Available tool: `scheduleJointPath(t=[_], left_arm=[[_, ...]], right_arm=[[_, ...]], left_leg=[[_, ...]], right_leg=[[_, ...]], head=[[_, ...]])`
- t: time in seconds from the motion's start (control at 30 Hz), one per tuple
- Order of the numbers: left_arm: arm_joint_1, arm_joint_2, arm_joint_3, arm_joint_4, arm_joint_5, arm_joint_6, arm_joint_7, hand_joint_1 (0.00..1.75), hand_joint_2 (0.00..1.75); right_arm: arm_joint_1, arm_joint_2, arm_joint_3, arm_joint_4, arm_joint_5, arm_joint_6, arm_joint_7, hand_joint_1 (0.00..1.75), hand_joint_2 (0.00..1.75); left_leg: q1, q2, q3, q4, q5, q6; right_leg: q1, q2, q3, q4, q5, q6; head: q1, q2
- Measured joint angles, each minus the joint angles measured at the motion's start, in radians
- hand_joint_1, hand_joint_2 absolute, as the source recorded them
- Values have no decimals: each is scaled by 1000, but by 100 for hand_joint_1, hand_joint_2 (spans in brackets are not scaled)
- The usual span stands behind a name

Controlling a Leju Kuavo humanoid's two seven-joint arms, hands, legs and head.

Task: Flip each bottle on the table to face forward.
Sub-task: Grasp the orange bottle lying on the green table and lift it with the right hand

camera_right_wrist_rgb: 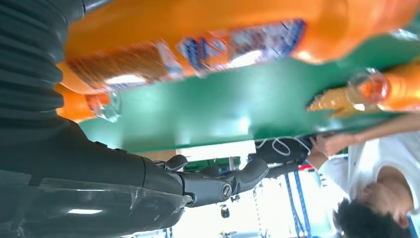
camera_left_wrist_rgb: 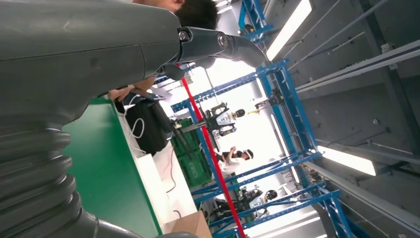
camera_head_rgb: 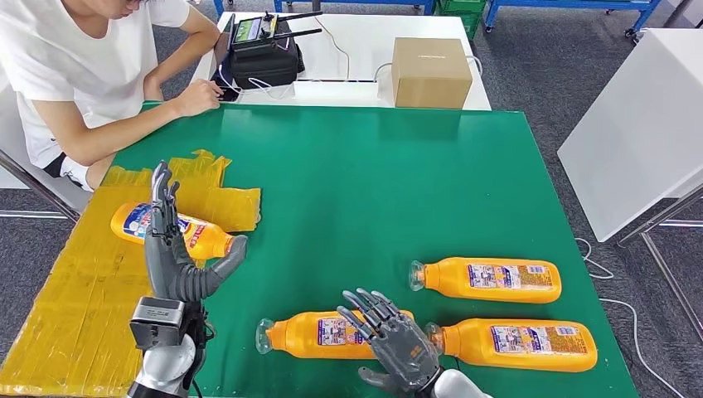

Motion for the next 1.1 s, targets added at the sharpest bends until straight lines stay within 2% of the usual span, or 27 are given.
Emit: scheduleJointPath(t=[0.17,0.27,0.4,0.73,0.9,0.93,0.97,1.03,1.07,1.1], left_arm=[[8,-14,0,-4,-7,4,6,0,175],[9,-22,0,-5,-8,-4,12,0,175],[8,-33,-4,-5,-7,-25,21,0,175],[-7,-51,-29,-5,12,-48,30,0,175],[-14,-55,-35,-5,23,-48,30,0,175],[-15,-55,-35,-5,25,-48,30,0,175],[-17,-55,-35,-5,27,-48,30,0,175],[-20,-55,-38,-4,33,-49,30,0,175],[-21,-55,-39,-2,36,-49,31,0,175],[-22,-55,-41,0,37,-50,31,0,175]], right_arm=[[-10,52,-14,7,61,-2,45,0,175],[-33,80,-22,34,84,45,77,0,175],[-89,114,-23,127,125,127,149,0,175],[-243,210,-20,397,126,188,190,0,175],[-299,239,-15,489,107,196,210,1,175],[-307,243,-15,501,104,197,213,12,175],[-314,246,-15,514,102,199,216,47,175],[-327,251,-14,537,98,204,223,133,175],[-333,253,-14,550,97,207,227,165,175],[-339,254,-13,562,97,209,230,174,175]], left_leg=[[0,0,0,0,0,0],[0,0,0,0,0,0],[0,0,1,0,0,0],[0,3,3,0,0,0],[1,4,10,0,-1,-2],[1,4,12,0,-2,-2],[1,4,13,-1,-3,-3],[1,4,16,-1,-4,-3],[1,4,16,-1,-4,-3],[1,4,17,-1,-4,-3]], right_leg=[[0,0,0,0,0,0],[0,0,0,0,0,0],[0,0,1,0,0,0],[0,2,2,0,0,0],[0,3,1,0,-1,-1],[0,3,1,0,-2,-2],[0,3,1,-1,-2,-3],[0,3,2,-1,-3,-3],[0,3,3,-1,-3,-3],[0,3,4,-1,-3,-3]], head=[[0,0],[0,0],[0,0],[0,0],[0,0],[0,0],[0,0],[0,0],[0,0],[0,0]])
